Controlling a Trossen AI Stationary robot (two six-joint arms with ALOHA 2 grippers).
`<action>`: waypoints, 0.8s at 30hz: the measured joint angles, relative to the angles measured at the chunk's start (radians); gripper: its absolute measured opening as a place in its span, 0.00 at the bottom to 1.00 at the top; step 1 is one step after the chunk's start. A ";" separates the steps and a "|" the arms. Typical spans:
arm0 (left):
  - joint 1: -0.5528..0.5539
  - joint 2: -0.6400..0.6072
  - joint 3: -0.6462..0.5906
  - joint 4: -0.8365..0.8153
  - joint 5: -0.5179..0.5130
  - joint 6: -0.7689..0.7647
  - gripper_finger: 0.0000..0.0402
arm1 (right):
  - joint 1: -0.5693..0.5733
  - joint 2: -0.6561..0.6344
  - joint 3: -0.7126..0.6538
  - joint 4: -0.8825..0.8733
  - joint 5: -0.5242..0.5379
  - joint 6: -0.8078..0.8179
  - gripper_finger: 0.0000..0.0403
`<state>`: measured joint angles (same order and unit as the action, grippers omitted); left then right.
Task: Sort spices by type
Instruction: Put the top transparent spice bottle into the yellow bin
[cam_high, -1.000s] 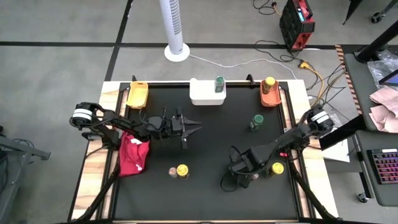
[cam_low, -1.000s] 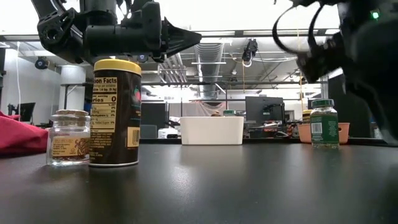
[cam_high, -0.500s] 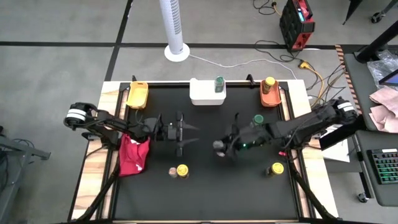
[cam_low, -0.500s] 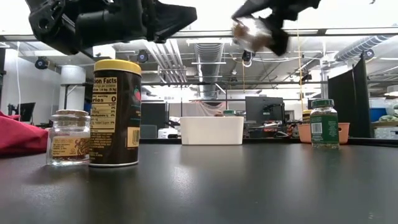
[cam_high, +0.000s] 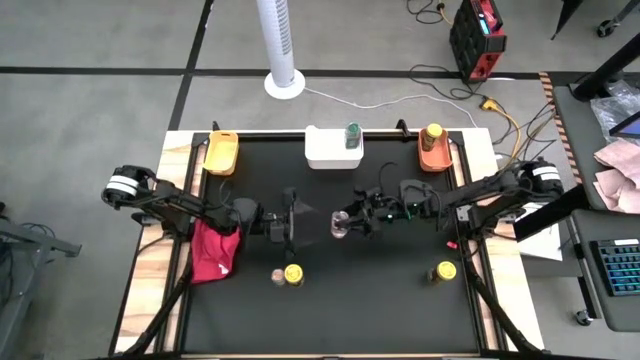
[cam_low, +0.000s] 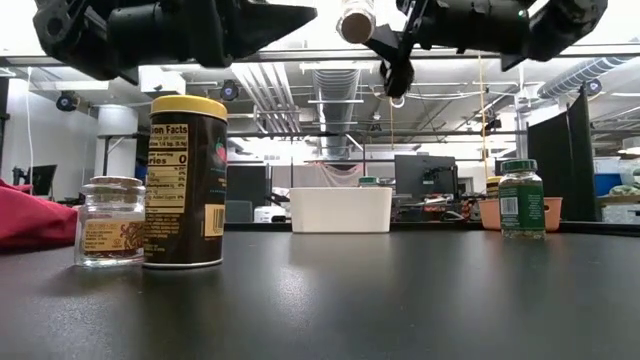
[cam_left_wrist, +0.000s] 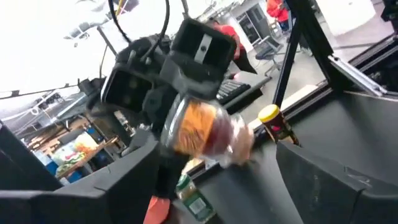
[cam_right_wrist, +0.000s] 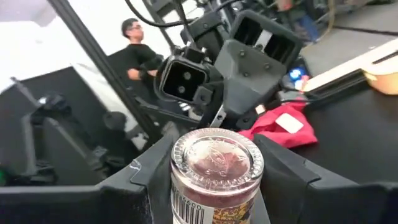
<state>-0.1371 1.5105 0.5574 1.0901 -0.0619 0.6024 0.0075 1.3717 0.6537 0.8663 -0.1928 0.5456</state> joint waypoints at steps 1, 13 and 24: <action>0.000 0.000 0.009 -0.003 0.000 0.004 0.76 | -0.008 0.011 0.004 0.011 -0.021 0.011 0.45; 0.001 0.003 0.180 -0.341 -0.081 0.027 0.76 | -0.064 0.058 0.034 0.011 -0.139 0.049 0.45; 0.003 0.022 0.187 -0.324 -0.079 0.079 0.76 | -0.067 0.057 0.041 0.006 -0.151 0.046 0.45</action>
<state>-0.1337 1.5321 0.7447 0.7661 -0.1406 0.6814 -0.0597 1.4292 0.6947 0.8726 -0.3435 0.5919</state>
